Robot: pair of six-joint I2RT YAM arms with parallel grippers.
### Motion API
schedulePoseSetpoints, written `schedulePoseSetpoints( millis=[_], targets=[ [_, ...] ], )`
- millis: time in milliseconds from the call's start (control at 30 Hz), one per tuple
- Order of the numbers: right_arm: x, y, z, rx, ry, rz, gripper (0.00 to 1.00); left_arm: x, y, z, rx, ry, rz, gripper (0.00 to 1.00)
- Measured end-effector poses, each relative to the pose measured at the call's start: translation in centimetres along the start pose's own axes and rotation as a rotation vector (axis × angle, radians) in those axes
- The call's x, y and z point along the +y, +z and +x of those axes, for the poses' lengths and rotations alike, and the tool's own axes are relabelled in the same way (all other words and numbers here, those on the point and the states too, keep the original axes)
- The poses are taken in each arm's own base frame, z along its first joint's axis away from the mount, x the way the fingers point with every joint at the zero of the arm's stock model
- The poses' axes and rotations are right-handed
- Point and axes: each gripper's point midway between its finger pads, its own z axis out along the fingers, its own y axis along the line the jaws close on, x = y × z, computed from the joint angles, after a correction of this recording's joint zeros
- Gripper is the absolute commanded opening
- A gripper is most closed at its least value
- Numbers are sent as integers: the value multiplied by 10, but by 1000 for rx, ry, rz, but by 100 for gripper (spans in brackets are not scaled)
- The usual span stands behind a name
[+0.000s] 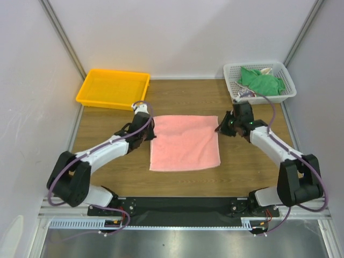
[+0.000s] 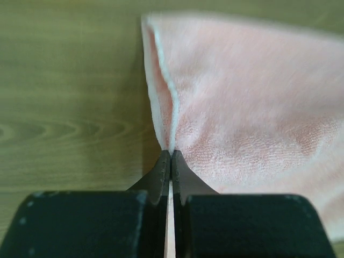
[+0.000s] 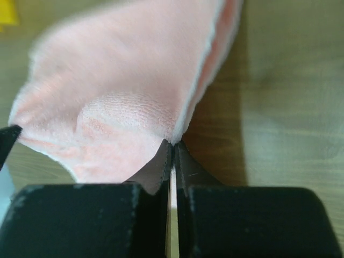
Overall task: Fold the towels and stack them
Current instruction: Fold the towel
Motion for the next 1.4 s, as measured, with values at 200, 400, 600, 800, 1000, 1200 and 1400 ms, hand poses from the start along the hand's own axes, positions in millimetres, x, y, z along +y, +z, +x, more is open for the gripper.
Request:
schedulePoseSetpoints(
  millis=[200, 400, 600, 800, 1000, 1200, 1400],
  targets=[
    [47, -58, -61, -183, -69, -115, 0, -24, -53, -74, -207, -28, 98, 0],
    [73, -104, -79, -265, -111, -198, 0, -30, -116, -118, -354, -52, 172, 0],
    [82, -151, -72, -304, -128, -244, 0, -28, -166, -127, -404, -64, 217, 0],
    [82, -201, -48, -328, -139, -294, 0, -30, -205, -104, -364, -54, 280, 0],
    [64, -232, -10, -286, -119, -274, 0, -32, -232, -70, -277, -81, 343, 0],
    [47, -223, 12, -214, -95, -226, 0, -30, -217, -49, -209, -110, 321, 1],
    [25, -154, 11, -71, -64, -96, 0, -32, -152, -47, -128, -77, 190, 0]
  ],
)
